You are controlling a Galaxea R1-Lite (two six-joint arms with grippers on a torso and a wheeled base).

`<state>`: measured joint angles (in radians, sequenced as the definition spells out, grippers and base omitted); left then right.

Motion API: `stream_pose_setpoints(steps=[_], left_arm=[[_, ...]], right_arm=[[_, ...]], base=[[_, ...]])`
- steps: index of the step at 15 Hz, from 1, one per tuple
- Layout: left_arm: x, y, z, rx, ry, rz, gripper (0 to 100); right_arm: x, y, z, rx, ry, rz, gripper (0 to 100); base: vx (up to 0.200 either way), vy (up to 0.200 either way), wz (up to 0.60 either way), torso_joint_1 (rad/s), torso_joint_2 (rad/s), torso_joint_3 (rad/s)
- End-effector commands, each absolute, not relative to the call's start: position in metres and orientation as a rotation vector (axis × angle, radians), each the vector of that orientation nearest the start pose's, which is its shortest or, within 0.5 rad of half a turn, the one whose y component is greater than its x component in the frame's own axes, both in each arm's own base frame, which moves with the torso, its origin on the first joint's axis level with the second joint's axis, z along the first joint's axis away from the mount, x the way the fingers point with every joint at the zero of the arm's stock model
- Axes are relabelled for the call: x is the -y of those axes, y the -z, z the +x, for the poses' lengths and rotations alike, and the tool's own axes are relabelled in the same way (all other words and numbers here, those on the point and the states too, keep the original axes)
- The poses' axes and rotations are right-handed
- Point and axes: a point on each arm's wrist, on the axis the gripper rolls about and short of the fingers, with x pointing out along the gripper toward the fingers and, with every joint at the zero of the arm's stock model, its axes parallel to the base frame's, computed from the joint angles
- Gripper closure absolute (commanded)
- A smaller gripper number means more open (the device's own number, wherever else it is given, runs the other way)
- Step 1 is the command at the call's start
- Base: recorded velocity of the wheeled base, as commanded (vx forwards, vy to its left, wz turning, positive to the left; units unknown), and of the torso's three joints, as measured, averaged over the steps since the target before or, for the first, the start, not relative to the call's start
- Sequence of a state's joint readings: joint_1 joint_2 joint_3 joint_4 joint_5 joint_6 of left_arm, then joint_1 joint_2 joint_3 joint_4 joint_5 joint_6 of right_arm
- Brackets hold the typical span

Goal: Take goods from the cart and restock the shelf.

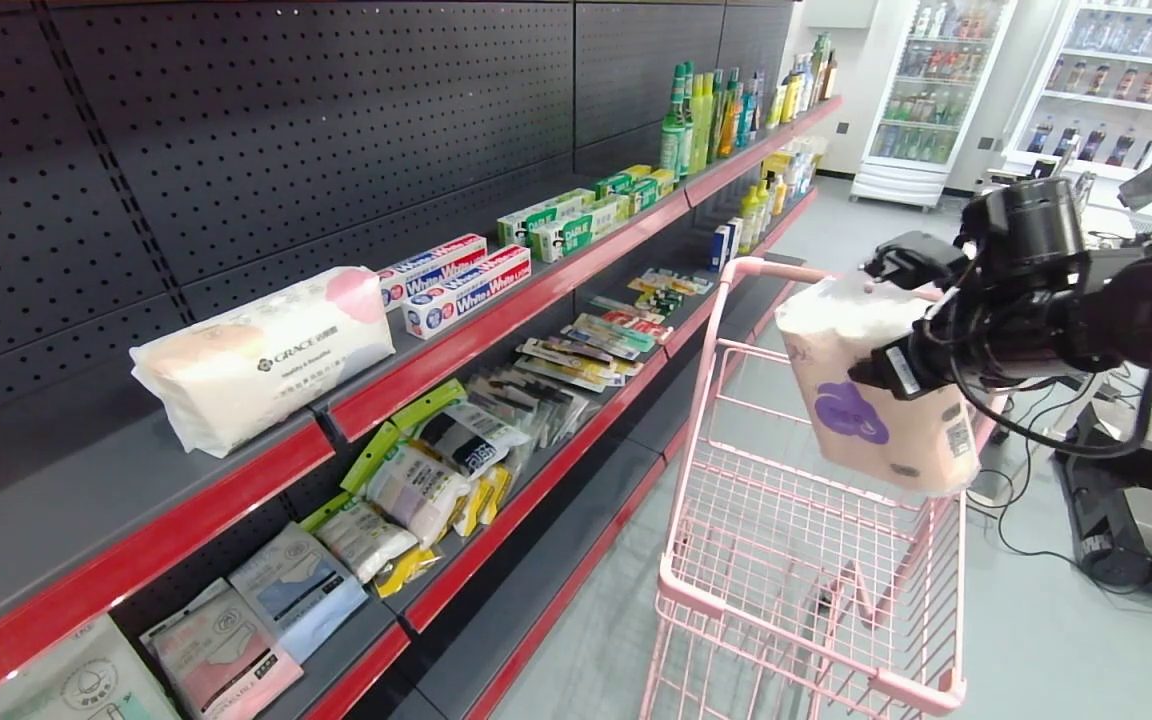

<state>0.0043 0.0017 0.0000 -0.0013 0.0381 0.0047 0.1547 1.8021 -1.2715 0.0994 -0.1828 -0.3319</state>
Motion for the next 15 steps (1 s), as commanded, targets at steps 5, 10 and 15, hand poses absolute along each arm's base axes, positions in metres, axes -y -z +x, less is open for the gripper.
stream_pose_setpoints(steps=[5,10,15], left_arm=[[-0.001,-0.076,-0.023,-0.002,-0.043,0.005,0],[-0.001,-0.076,-0.023,-0.002,-0.043,0.005,0],[-0.001,-0.076,-0.023,-0.002,-0.044,0.005,0]], right_arm=[[-0.011,-0.257,0.173,-0.401,-0.06,-0.238,100],[0.003,-0.251,0.131,-0.34,0.027,-0.232,100],[0.009,-0.244,0.113,-0.334,0.076,-0.279,100]], base=[[0.0,0.0,0.0,0.0,0.0,0.0],[0.0,0.0,0.0,0.0,0.0,0.0],[0.0,0.0,0.0,0.076,-0.16,-0.085]])
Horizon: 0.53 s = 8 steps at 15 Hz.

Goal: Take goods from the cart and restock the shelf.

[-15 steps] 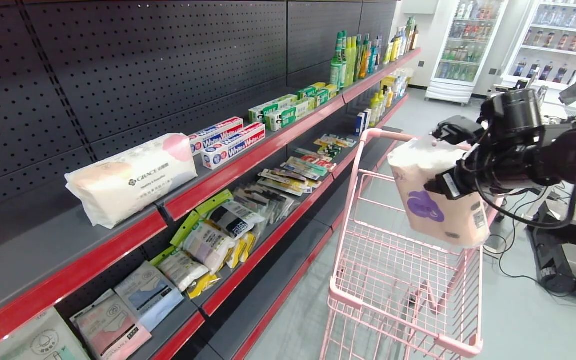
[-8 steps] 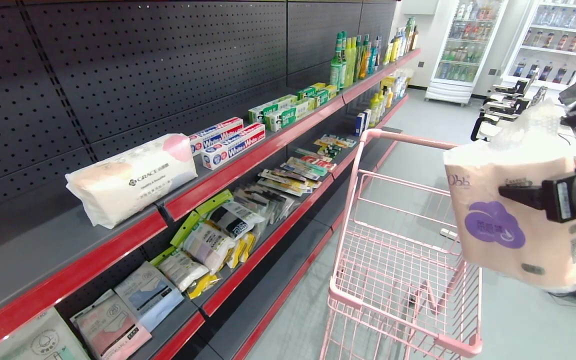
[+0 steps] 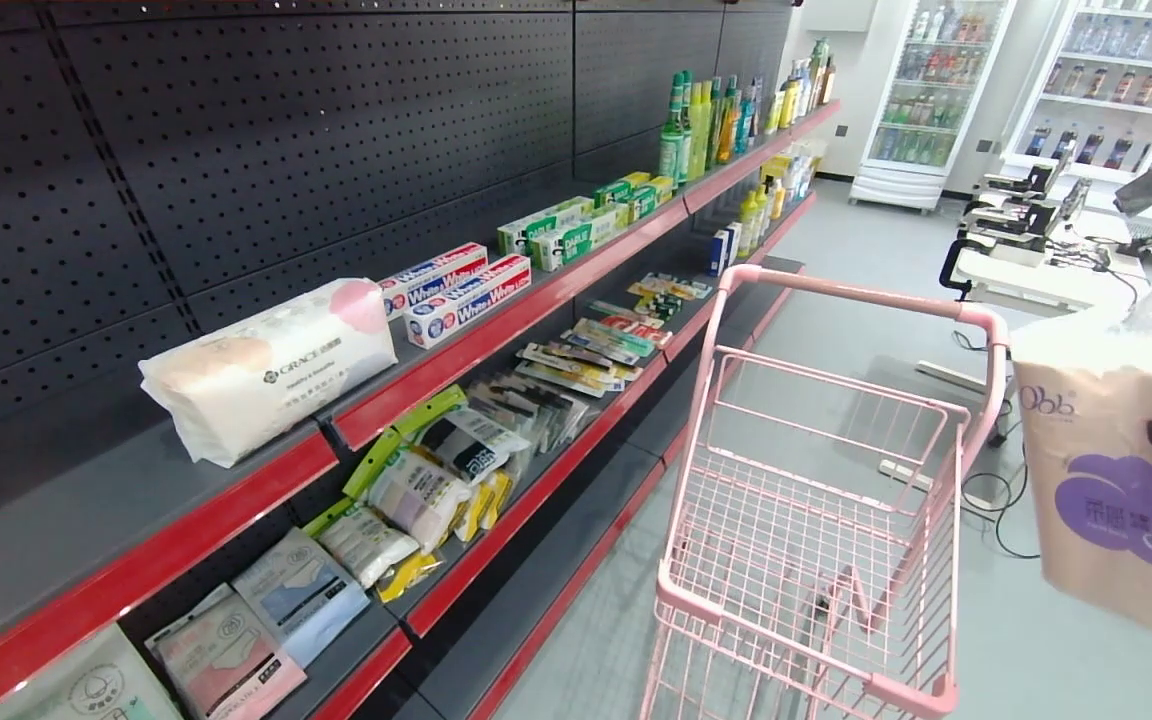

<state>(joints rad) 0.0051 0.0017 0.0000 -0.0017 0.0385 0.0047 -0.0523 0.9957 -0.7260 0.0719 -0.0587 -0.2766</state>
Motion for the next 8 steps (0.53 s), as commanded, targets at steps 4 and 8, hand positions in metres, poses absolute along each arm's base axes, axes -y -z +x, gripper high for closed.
stream_pose_setpoints(steps=[4,8], left_arm=[[-0.001,-0.076,-0.023,-0.002,-0.043,0.005,0],[-0.001,-0.076,-0.023,-0.002,-0.043,0.005,0]], right_arm=[[0.008,-0.233,0.101,-0.343,0.069,-0.323,100],[0.009,-0.233,0.101,-0.347,0.074,-0.351,100]], base=[[0.0,0.0,0.0,0.181,-0.39,-0.211],[0.0,0.0,0.0,0.173,-0.36,-0.193]])
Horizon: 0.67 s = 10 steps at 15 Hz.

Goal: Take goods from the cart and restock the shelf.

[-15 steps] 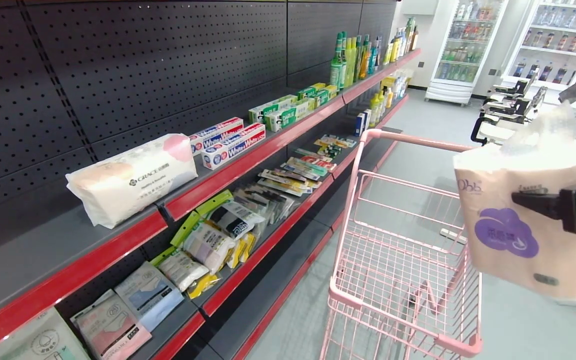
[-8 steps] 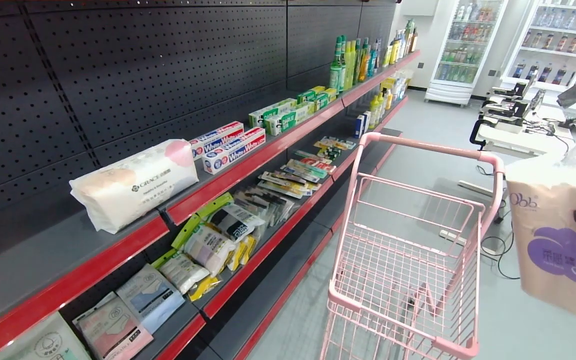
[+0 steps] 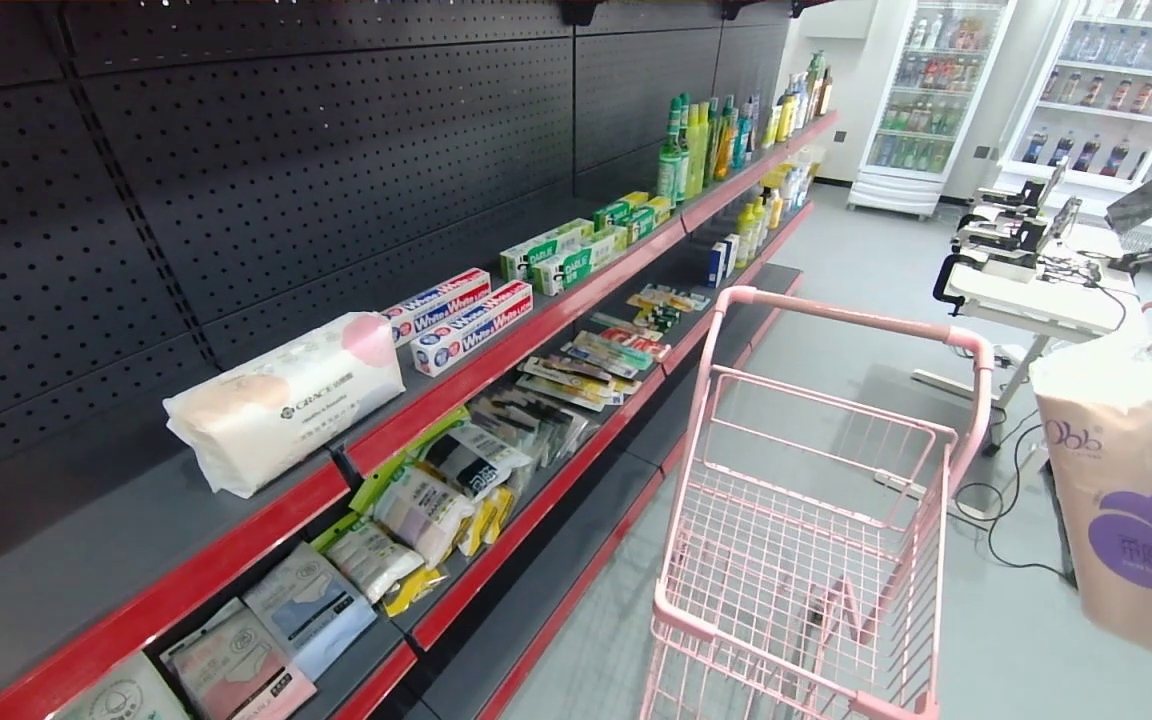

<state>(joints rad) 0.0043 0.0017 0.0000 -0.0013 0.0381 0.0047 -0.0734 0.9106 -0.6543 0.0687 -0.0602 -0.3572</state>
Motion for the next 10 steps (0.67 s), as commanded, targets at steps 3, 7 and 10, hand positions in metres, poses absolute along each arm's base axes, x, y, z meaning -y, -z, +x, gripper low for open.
stream_pose_setpoints(steps=[3,7,10], left_arm=[[-0.0008,-0.0757,-0.0226,-0.002,-0.043,0.005,0],[-0.0008,-0.0757,-0.0226,-0.002,-0.043,0.005,0],[-0.0008,-0.0757,-0.0226,-0.002,-0.043,0.005,0]], right_arm=[[0.0091,-0.2325,0.1002,-0.347,0.074,-0.36,100],[0.0088,-0.2328,0.0995,-0.343,0.072,-0.365,100],[0.0088,-0.2333,0.0996,-0.342,0.071,-0.373,100]], base=[[0.0,0.0,0.0,0.173,-0.35,-0.191],[0.0,0.0,0.0,0.168,-0.34,-0.179],[0.0,0.0,0.0,0.162,-0.33,-0.178]])
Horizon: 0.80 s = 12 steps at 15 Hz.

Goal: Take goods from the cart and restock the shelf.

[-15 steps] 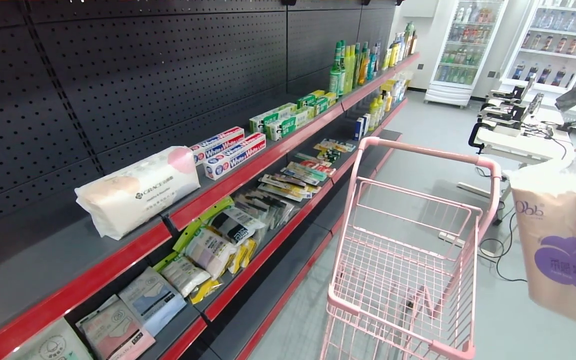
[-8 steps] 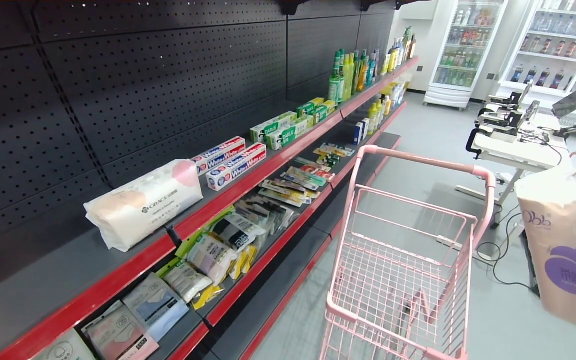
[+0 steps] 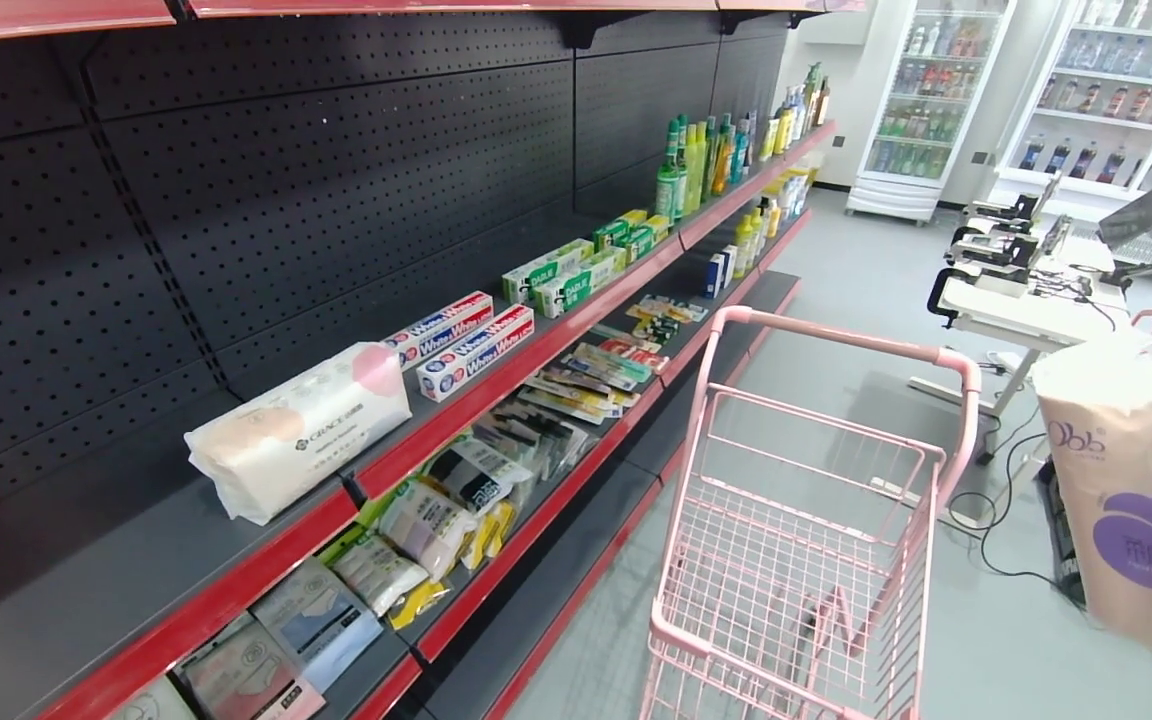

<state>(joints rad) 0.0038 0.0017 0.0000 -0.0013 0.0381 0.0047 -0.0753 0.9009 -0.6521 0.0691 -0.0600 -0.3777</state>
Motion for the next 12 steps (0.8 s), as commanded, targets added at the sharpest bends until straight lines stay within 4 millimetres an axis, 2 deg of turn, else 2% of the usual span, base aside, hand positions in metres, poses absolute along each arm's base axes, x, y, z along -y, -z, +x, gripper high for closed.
stream_pose_setpoints(steps=[1,8,10,12], left_arm=[[-0.0008,-0.0757,-0.0226,-0.002,-0.043,0.005,0],[-0.0008,-0.0757,-0.0226,-0.002,-0.043,0.006,0],[-0.0008,-0.0757,-0.0226,-0.002,-0.043,0.006,0],[-0.0008,-0.0757,-0.0226,-0.002,-0.043,0.006,0]], right_arm=[[0.0088,-0.2333,0.0996,-0.342,0.07,-0.374,100],[0.009,-0.2281,0.1018,-0.363,0.063,-0.396,100],[0.0102,-0.2249,0.1019,-0.344,0.082,-0.402,100],[0.0108,-0.2241,0.1029,-0.322,0.097,-0.408,100]], base=[[0.0,0.0,0.0,0.139,-0.27,-0.144],[0.0,0.0,0.0,0.097,-0.2,-0.106],[0.0,0.0,0.0,0.0,0.0,0.0],[0.0,0.0,0.6,0.005,0.0,0.0]])
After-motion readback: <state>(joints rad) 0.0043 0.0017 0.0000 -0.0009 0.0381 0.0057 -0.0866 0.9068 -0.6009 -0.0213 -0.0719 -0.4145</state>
